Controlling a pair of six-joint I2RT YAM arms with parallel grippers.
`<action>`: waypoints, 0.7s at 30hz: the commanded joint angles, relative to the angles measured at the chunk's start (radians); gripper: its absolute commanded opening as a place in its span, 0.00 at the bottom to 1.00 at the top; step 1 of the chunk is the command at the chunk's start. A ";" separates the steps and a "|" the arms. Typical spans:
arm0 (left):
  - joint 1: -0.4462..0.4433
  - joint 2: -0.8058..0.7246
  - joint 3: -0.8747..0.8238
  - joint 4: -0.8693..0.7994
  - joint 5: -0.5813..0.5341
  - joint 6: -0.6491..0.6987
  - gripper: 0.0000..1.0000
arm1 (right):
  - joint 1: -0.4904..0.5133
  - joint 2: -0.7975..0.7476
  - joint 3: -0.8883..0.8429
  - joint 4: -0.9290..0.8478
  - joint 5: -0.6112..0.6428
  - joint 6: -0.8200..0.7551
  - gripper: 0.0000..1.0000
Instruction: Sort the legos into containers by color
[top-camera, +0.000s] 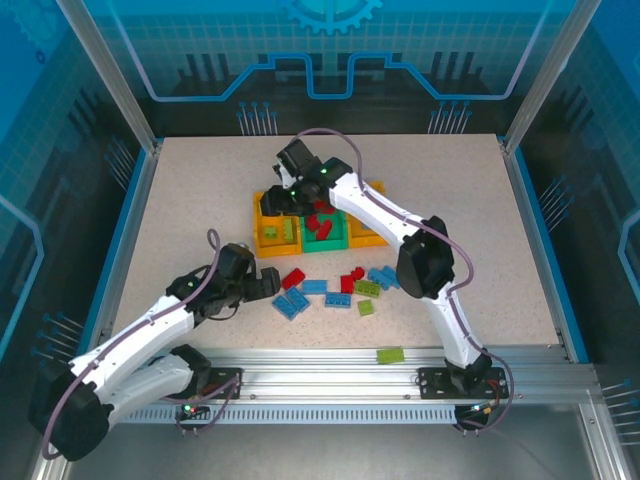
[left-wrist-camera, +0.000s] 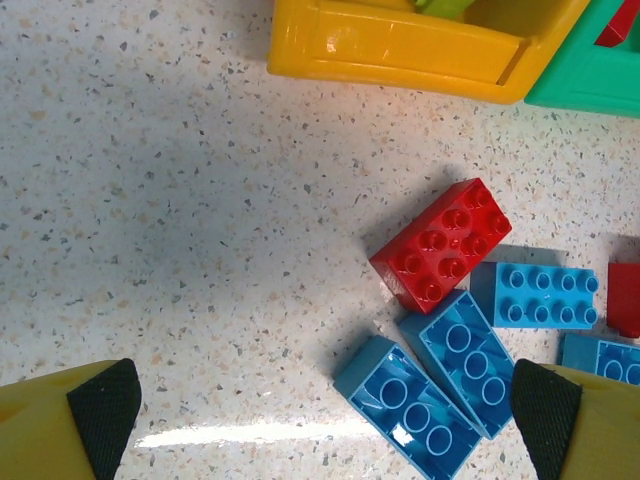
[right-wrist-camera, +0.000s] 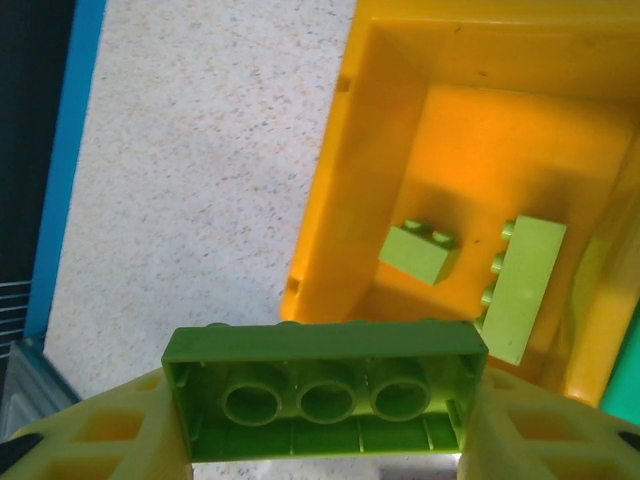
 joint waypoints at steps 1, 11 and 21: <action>-0.030 -0.018 -0.018 -0.018 -0.024 -0.032 0.99 | -0.016 0.063 0.076 -0.068 0.017 0.025 0.50; -0.175 0.021 -0.027 0.065 -0.025 0.081 0.99 | -0.010 0.047 0.103 -0.088 0.002 -0.034 0.80; -0.304 0.160 0.016 0.056 0.043 0.277 0.97 | -0.055 -0.264 -0.264 -0.052 0.056 -0.118 0.94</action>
